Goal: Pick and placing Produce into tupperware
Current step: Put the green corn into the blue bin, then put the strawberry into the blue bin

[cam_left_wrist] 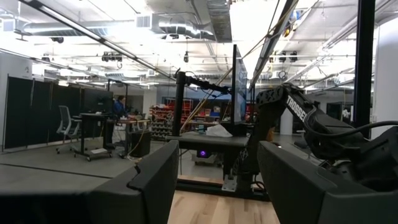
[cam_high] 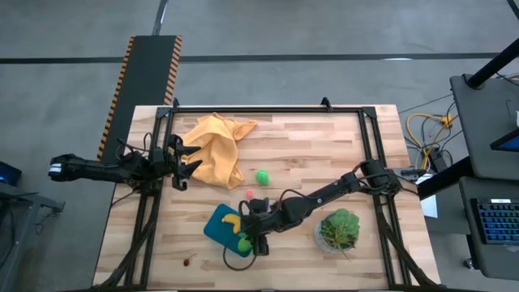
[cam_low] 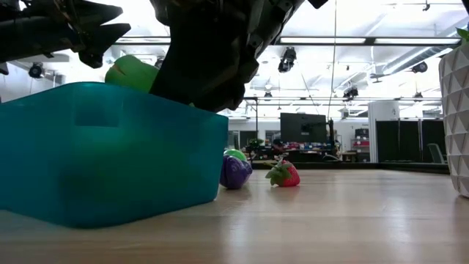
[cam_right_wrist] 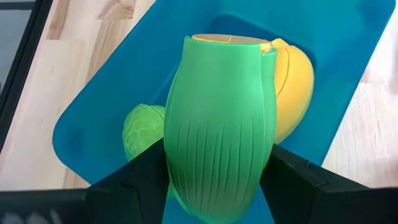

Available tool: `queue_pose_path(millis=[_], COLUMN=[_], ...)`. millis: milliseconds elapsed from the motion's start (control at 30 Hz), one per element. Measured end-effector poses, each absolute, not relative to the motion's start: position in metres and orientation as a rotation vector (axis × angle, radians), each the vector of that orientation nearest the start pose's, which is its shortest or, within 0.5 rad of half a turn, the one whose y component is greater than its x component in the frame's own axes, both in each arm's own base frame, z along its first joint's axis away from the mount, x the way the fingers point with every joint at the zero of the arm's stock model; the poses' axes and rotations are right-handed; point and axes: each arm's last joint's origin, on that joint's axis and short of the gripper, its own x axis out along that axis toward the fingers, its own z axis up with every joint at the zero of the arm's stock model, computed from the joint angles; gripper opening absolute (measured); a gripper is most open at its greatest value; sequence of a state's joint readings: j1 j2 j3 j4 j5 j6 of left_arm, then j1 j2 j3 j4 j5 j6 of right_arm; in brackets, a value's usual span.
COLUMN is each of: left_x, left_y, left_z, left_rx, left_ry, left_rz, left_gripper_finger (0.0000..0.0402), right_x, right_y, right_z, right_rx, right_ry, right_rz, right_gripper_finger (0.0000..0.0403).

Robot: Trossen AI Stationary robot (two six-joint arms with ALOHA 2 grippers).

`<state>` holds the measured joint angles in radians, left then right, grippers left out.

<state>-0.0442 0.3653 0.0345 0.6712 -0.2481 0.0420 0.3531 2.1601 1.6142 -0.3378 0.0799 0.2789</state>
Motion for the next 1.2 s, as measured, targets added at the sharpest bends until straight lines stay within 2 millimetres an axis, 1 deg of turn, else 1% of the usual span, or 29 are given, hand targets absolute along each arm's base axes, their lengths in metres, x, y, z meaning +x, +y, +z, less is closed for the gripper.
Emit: queue_pose_path(millis=[133,467,700,1000,1200], left_x=[0.115,0.115,0.115,0.115,0.115], left_y=[0.002,0.002,0.002,0.002,0.002], left_z=[0.207,0.207,0.207,0.207,0.207], left_rx=[-0.008,-0.008,-0.008,-0.008,-0.008], left_ry=[-0.333,-0.333,-0.333,-0.333,-0.333], left_rz=[0.209,0.209,0.209,0.209,0.208], left_gripper_finger=[0.0206,0.0206,0.0206,0.0206,0.0206], right_x=[0.44,0.441,0.441,0.447,0.448], right_y=[0.16,0.16,0.159,0.16,0.16], right_z=[0.172,0.173,0.18,0.214,0.247], right_rx=[0.067,0.047,0.044,-0.041,-0.019], right_ry=[0.892,0.885,0.846,0.631,0.45], right_rz=[0.133,0.144,0.113,0.147,0.177], right_gripper_finger=[0.0214,0.0275,0.0277,0.0255,0.0247])
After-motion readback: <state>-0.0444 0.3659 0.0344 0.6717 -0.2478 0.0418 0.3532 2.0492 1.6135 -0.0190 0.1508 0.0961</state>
